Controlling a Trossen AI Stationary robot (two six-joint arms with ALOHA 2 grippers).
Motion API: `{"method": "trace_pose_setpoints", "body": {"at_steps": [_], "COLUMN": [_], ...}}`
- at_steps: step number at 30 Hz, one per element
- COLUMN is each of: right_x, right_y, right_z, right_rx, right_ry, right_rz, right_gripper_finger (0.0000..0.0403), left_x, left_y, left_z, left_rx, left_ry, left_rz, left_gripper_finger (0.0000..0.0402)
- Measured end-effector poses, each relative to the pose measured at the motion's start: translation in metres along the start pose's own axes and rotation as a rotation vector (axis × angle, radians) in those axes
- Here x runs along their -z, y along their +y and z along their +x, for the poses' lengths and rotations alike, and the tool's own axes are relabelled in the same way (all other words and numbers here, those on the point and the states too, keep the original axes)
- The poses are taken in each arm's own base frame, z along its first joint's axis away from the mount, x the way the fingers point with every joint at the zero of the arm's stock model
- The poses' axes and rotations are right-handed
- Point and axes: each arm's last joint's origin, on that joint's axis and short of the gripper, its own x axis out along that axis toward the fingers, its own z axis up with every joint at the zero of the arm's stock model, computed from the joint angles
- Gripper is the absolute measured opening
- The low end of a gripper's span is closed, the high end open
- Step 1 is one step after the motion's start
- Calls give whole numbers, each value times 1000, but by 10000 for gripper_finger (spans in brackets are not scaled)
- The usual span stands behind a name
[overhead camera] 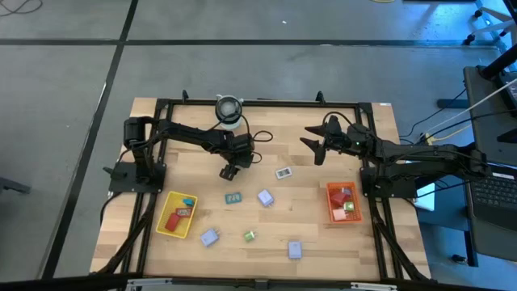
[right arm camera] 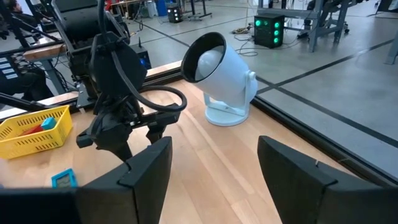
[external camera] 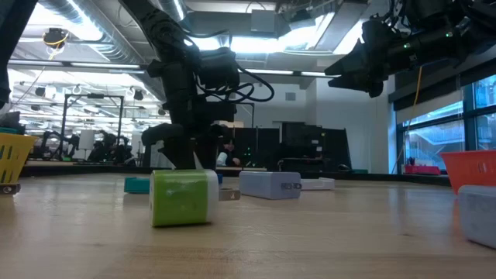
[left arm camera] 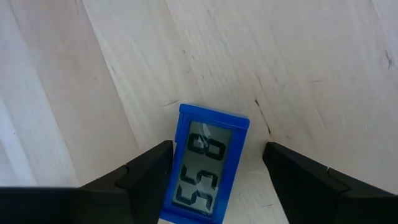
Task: Pick & Place Office items
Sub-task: Put the blue digital timer into the yellow basket
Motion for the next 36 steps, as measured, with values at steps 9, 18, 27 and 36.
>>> {"method": "trace_pose_setpoints", "body": {"at_steps": [9,18,27,36], "right_x": [0,0,0,1], "right_y": [0,0,0,0], "right_z": [0,0,0,0], "right_rx": [0,1,1,4], "right_ry": [0,0,2,14], "right_rz": [0,0,0,-2], "right_gripper_finger": [240,240,240,240], "left_x": [1,-5,-10,-9], "left_y": [-2,2,22,39], "left_z": [0,-10,-44,-109], "left_rx": [12,-16,-4,23], "left_ry": [4,-28,-253,-615], "left_rz": [-35,-134,-277,-398], "left_gripper_finger": [194,145,145,144]}}
